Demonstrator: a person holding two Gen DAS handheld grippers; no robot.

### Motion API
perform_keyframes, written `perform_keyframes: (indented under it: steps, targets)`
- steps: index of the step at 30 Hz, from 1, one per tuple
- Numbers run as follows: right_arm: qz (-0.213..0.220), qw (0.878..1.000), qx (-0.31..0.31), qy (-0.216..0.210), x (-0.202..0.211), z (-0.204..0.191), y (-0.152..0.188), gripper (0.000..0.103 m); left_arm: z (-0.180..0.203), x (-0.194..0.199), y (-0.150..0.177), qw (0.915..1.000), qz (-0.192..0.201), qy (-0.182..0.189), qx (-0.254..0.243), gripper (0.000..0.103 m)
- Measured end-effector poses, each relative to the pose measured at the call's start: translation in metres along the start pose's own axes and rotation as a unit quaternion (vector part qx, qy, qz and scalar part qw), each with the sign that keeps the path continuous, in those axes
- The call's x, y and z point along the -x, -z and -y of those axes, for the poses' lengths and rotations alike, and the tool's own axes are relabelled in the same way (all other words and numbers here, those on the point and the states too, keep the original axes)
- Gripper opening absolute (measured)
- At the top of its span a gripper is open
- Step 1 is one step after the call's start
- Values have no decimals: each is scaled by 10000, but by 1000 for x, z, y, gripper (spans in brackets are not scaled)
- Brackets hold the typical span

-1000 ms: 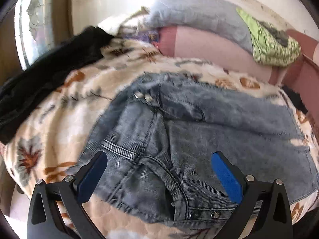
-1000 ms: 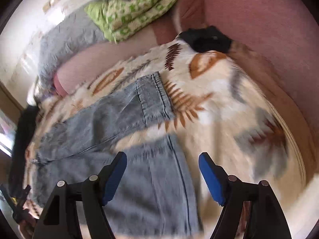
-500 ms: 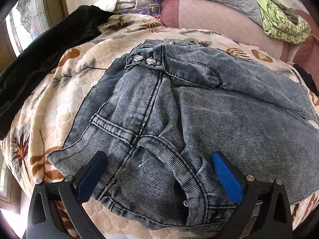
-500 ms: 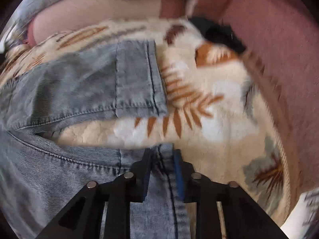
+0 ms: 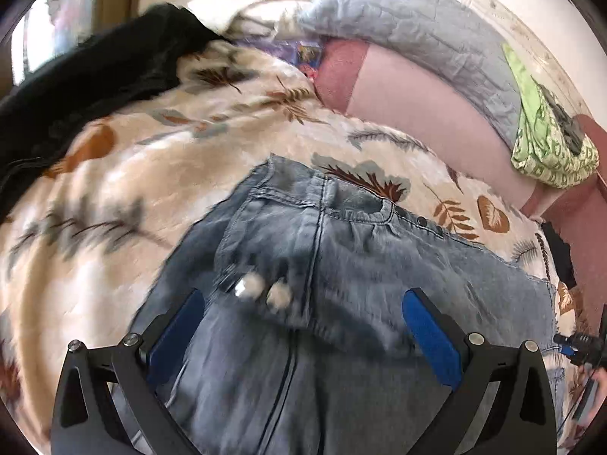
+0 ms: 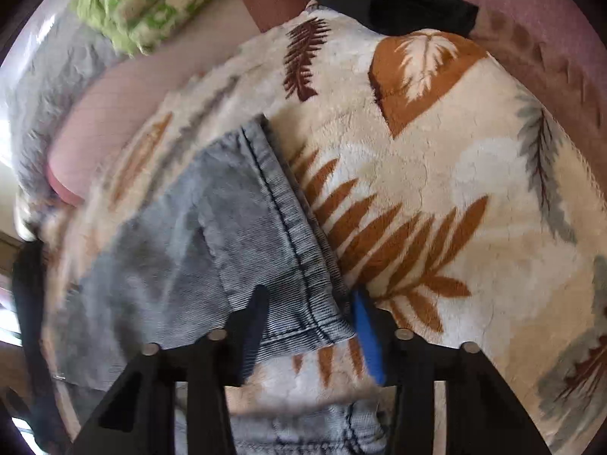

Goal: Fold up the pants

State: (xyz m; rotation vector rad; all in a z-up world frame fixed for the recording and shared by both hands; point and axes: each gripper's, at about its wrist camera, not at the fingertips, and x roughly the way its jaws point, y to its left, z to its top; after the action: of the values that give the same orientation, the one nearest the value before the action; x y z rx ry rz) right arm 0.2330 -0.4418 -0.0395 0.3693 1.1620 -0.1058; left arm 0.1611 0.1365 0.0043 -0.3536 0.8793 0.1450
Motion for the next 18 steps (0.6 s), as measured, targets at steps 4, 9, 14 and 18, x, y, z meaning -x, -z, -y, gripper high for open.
perform_keyframes:
  steps: [4,9,14,18]
  targets:
    - [588,9899,970,856,35,-30,9,21,0,-47,-4,9956,-674,-639,-143,103]
    - [82,9808,1443,1313,-9,-31,24,28,13,-58,0,9908,-759,-993,-512,103]
    - [634,9930,795,609,39,-27,6,65,7,-31,-22,9944,-300,-820,-592,103]
    - [653,9966,493,11,39,-28,-25,66,0,-31,-63,9989,-212,-261,-336,103]
